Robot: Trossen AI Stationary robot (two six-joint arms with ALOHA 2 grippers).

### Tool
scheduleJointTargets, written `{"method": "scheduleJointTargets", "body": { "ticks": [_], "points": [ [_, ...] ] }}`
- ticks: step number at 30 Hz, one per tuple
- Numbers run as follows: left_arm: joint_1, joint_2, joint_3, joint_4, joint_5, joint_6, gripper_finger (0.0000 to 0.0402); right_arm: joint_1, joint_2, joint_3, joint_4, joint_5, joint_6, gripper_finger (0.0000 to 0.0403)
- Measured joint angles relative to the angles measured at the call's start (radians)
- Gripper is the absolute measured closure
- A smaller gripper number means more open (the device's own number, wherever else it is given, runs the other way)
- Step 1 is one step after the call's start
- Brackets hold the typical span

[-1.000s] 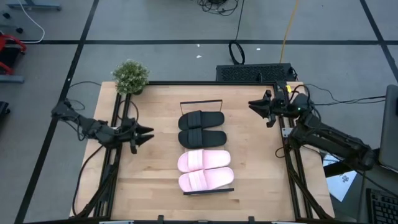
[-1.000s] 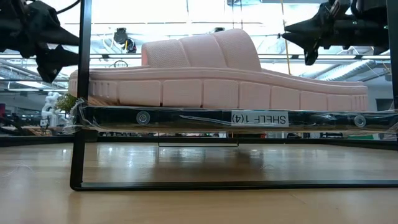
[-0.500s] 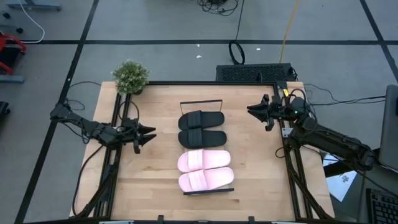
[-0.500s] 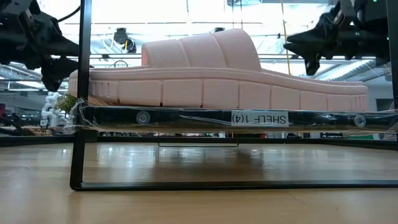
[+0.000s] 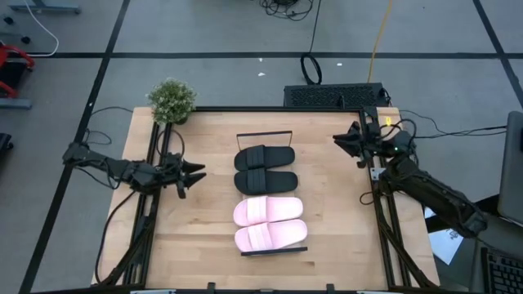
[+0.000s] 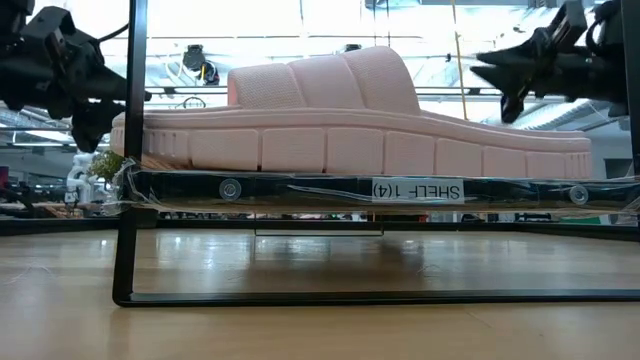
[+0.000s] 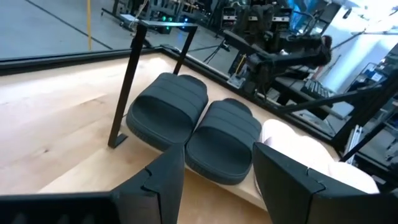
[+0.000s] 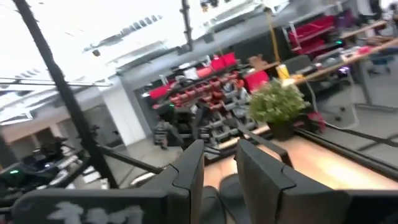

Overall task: Pick and place slides into the shelf
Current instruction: Return to Home Position

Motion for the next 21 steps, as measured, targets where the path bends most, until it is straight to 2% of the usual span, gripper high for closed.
{"method": "scheduleJointTargets", "body": {
  "ticks": [5,9,12,15,21],
  "points": [
    [0.004,-0.037,0.005,-0.006,0.035,0.011,0.0217,-0.055,-0.055,0.023,0.007,-0.130,0.087,0.0316],
    [-0.005,-0.040,0.057,-0.015,0.051,0.087,0.0217,-0.053,-0.119,0.044,0.005,-0.167,0.131,0.0316],
    [-0.009,-0.038,0.086,-0.037,0.049,0.105,0.0217,-0.031,-0.173,0.047,-0.004,-0.161,0.138,0.0316],
    [-0.009,-0.032,0.082,-0.045,0.047,0.079,0.0217,0.007,-0.226,0.047,-0.090,-0.127,0.114,0.0316],
    [-0.009,0.015,0.080,-0.009,0.028,0.073,0.0217,0.157,-0.290,0.047,-0.315,0.032,-0.038,0.0316]
  ]
}}
